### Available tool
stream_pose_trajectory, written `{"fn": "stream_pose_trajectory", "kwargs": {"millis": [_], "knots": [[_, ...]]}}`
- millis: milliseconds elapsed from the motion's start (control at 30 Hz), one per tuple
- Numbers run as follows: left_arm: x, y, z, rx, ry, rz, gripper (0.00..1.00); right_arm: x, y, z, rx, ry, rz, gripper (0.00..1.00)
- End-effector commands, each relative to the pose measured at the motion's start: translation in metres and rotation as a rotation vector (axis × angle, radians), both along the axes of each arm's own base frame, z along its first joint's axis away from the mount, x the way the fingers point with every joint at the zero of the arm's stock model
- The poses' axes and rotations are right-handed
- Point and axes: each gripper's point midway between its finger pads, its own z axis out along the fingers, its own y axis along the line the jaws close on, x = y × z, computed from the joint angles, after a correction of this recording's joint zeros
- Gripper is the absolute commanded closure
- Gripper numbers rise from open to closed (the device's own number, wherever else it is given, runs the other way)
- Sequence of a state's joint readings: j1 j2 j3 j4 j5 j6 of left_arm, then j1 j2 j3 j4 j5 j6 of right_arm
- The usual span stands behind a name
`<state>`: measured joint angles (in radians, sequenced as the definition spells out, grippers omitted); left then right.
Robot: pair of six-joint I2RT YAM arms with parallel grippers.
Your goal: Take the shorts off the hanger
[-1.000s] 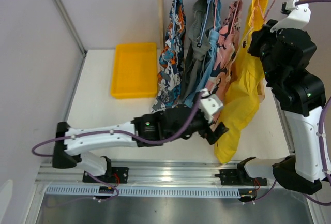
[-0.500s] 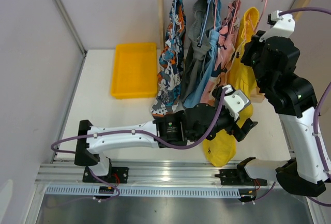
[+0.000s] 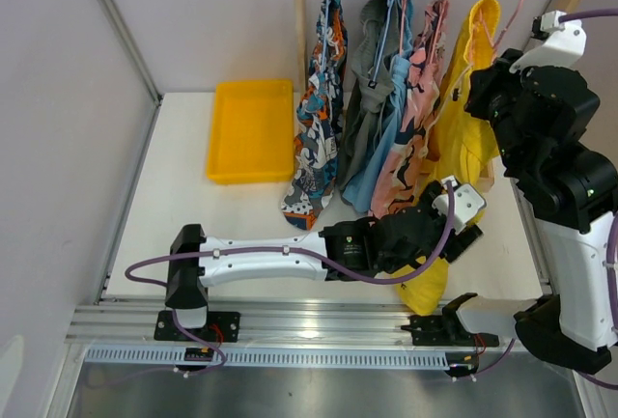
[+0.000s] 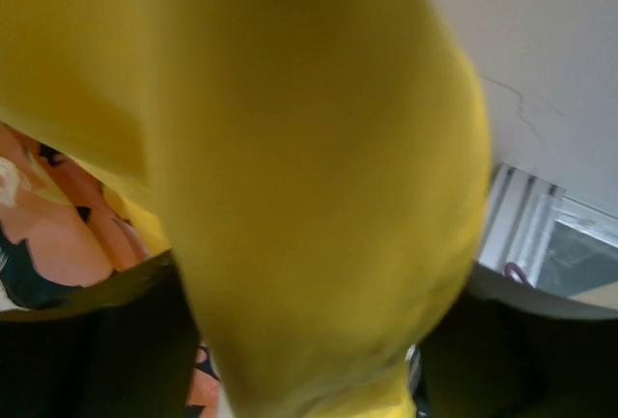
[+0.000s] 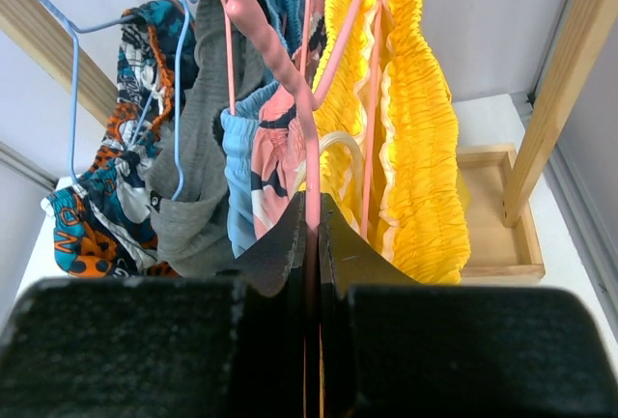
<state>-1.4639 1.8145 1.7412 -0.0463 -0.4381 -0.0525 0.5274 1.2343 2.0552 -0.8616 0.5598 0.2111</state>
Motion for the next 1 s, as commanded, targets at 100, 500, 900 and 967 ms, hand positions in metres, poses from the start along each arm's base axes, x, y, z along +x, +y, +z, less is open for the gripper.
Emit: {"fn": "stream_pose_trajectory", "kwargs": {"millis": [100, 500, 900, 967], "knots": [[0.016, 0.004, 0.012, -0.019, -0.054, 0.09, 1.0, -0.023, -0.011, 0.03, 0.092, -0.094, 0.004, 1.0], [-0.077, 0.039, -0.019, 0.007, -0.022, -0.043, 1.0, -0.003, -0.024, 0.05, 0.011, -0.118, -0.078, 1.0], [-0.112, 0.081, -0.079, 0.037, 0.085, 0.052, 1.0, 0.002, -0.012, 0.045, 0.054, -0.069, -0.017, 1.0], [-0.075, 0.07, -0.071, 0.033, 0.076, 0.107, 1.0, -0.015, -0.003, 0.037, 0.091, -0.037, 0.058, 1.0]]}}
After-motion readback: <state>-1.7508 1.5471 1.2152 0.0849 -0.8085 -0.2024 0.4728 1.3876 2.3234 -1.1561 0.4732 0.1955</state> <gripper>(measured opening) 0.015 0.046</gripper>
